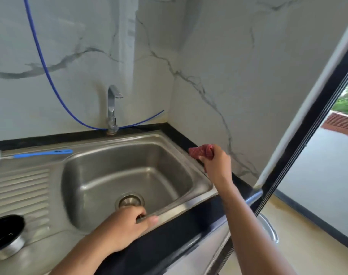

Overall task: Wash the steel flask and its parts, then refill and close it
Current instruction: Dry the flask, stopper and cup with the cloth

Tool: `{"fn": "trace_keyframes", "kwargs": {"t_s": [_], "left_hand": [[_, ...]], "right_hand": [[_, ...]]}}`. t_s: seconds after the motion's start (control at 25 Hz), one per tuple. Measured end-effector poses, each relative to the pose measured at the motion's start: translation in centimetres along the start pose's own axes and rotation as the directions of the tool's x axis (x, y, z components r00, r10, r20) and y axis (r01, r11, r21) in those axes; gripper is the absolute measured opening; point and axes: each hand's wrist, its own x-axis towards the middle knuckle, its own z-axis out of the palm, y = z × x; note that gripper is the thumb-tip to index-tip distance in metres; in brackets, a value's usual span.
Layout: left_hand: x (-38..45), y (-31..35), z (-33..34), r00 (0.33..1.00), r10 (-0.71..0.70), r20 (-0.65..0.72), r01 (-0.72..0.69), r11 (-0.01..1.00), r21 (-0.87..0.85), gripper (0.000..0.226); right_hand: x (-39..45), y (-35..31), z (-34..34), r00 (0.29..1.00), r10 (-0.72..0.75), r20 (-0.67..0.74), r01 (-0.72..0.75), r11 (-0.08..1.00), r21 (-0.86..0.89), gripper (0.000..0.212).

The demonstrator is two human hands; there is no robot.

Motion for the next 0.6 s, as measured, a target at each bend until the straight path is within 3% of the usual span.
{"fn": "trace_keyframes", "kwargs": {"t_s": [0.08, 0.12, 0.2, 0.24, 0.32, 0.44, 0.6], "left_hand": [[0.1, -0.2, 0.1, 1.0, 0.013, -0.006, -0.013, 1.0, 0.001, 0.061], [0.1, -0.2, 0.2, 1.0, 0.018, -0.007, -0.018, 1.0, 0.002, 0.058], [0.2, -0.2, 0.3, 0.999, 0.03, -0.018, -0.03, 1.0, 0.001, 0.055], [0.2, -0.2, 0.3, 0.999, 0.037, -0.022, -0.037, 0.999, 0.001, 0.054], [0.4, -0.4, 0.3, 0.999, 0.048, -0.022, -0.048, 0.999, -0.001, 0.054], [0.3, -0.6, 0.3, 0.999, 0.045, -0.016, -0.045, 0.999, -0.01, 0.059], [0.3, -0.6, 0.4, 0.999, 0.04, -0.017, -0.04, 0.999, -0.016, 0.062]], "right_hand": [[1.2, 2.4, -1.6, 0.985, -0.15, 0.082, 0.167, 0.948, -0.27, 0.017], [1.5, 3.6, -2.3, 0.975, -0.14, 0.172, 0.201, 0.888, -0.415, 0.019], [1.3, 4.7, -3.8, 0.944, 0.068, 0.324, 0.174, 0.731, -0.66, 0.026], [1.0, 4.9, -4.3, 0.932, 0.148, 0.331, 0.153, 0.667, -0.73, 0.027], [0.6, 5.1, -4.2, 0.948, 0.173, 0.267, 0.109, 0.613, -0.782, 0.023], [0.1, 5.1, -2.9, 0.977, 0.132, 0.167, 0.045, 0.64, -0.767, 0.02], [0.4, 4.9, -1.6, 0.984, 0.097, 0.15, 0.057, 0.624, -0.779, 0.022]]}}
